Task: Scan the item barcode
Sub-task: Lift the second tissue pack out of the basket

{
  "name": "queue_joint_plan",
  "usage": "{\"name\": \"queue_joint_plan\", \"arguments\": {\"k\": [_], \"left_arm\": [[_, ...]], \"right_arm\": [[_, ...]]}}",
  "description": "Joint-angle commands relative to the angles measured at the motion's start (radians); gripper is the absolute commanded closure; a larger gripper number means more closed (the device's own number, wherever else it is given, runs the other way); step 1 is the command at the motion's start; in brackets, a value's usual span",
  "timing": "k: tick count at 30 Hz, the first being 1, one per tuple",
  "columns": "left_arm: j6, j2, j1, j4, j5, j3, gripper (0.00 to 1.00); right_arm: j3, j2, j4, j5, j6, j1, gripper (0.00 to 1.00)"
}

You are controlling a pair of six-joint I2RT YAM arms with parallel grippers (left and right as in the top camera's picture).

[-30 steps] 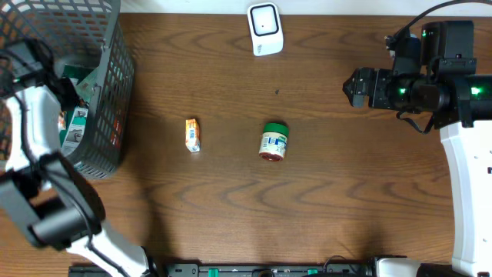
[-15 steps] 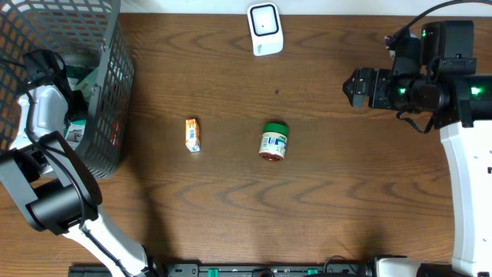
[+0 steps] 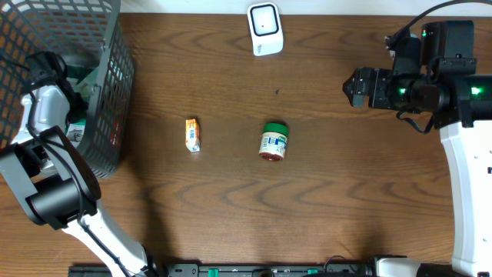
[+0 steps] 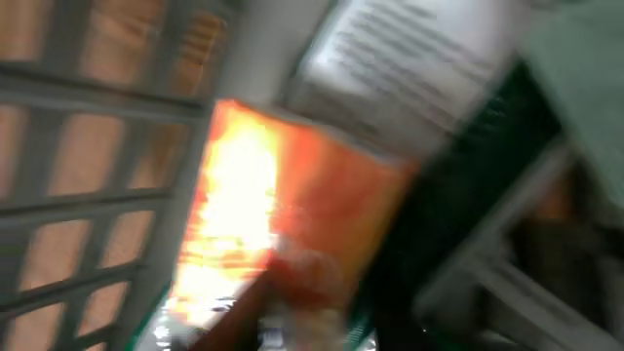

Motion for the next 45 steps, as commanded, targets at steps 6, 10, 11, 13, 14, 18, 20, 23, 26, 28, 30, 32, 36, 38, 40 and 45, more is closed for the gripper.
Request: {"name": "queue_joint_plan", "arguments": {"k": [6,10,11,13,14,18,20,23,26,28,30,32,36,38,40,45], "left_arm": [[0.012,-0.05,0.006,0.004,0.005,0.024,0.93],[-0.024,-0.147,0.007,0.021,0.006,0.024,0.92],[-0.042,-0.174,0.007,0.022,0.006,0.024,0.93],[-0.082,-0.234,0.007,0.024,0.006,0.024,0.93],[-0.099,-0.26,0.007,0.026,0.006,0.024,0.93],[-0.174,-0.364,0.007,0.028,0.043,0.024,0.93],[-0.218,-0.419,0.007,0.027,0.095,0.024,0.93],[-0.295,-0.518,0.006,0.025,0.237,0.024,0.93],[-0.366,-0.607,0.006,0.013,0.432,0.024,0.93],[-0.417,-0.673,0.006,0.001,0.613,0.024,0.93],[-0.472,-0.728,0.004,-0.015,0.778,0.024,0.93],[-0.52,-0.774,-0.006,-0.041,0.912,0.024,0.93],[-0.542,-0.832,-0.082,-0.172,1.018,0.024,0.93],[-0.523,-0.84,-0.142,-0.248,1.018,0.024,0.93],[-0.482,-0.836,-0.216,-0.309,1.017,0.021,0.93],[-0.459,-0.794,-0.41,-0.349,1.017,-0.02,0.93]], "right_arm": [[0.019,0.005,0.0,-0.008,-0.014,0.001,0.01],[0.019,0.005,0.0,-0.008,-0.014,0.001,0.01],[0.019,0.005,0.0,-0.008,-0.014,0.001,0.01],[0.019,0.005,0.0,-0.008,-0.014,0.001,0.01],[0.019,0.005,0.0,-0.008,-0.014,0.001,0.01],[0.019,0.005,0.0,-0.008,-0.015,0.001,0.01],[0.019,0.005,0.0,-0.008,-0.015,0.001,0.01],[0.019,0.005,0.0,-0.008,-0.014,0.001,0.01],[0.019,0.005,0.0,-0.008,-0.014,0.001,0.01],[0.019,0.005,0.0,-0.008,-0.015,0.001,0.01],[0.019,0.005,0.0,-0.008,-0.014,0.001,0.01],[0.019,0.005,0.0,-0.008,-0.014,0.001,0.01],[0.019,0.005,0.0,-0.008,-0.014,0.001,0.01],[0.019,0.005,0.0,-0.008,-0.014,0.001,0.01],[0.019,0.005,0.0,-0.008,-0.014,0.001,0.01],[0.019,0.005,0.0,-0.008,-0.014,0.001,0.01]]}}
